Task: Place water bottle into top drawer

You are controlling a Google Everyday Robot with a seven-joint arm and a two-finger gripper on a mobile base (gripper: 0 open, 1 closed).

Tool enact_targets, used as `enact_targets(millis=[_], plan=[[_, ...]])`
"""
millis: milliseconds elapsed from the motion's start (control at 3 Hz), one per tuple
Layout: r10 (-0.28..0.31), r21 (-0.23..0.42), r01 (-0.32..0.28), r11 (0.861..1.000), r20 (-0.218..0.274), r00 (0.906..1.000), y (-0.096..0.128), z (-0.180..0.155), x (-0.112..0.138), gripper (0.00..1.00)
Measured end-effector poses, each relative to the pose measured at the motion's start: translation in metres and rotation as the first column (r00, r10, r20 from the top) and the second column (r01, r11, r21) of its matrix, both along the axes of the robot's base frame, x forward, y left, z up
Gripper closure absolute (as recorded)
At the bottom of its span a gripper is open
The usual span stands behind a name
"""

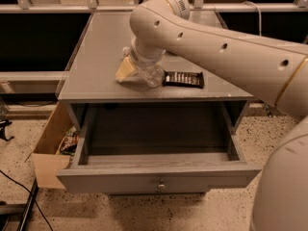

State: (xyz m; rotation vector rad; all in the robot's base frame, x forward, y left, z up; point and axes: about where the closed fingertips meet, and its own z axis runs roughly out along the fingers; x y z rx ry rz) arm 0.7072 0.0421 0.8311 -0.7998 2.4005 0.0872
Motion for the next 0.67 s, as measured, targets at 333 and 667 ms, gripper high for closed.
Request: enact_targets(millis=[333, 667], plan=[[0.0, 0.0, 0.0, 1.0, 0.0, 1.0, 0.0, 0.0, 0.0, 0.39], [0.019, -0.004, -0.019, 1.0, 0.006, 0.9998, 0.003, 0.015, -0.005, 0.63]])
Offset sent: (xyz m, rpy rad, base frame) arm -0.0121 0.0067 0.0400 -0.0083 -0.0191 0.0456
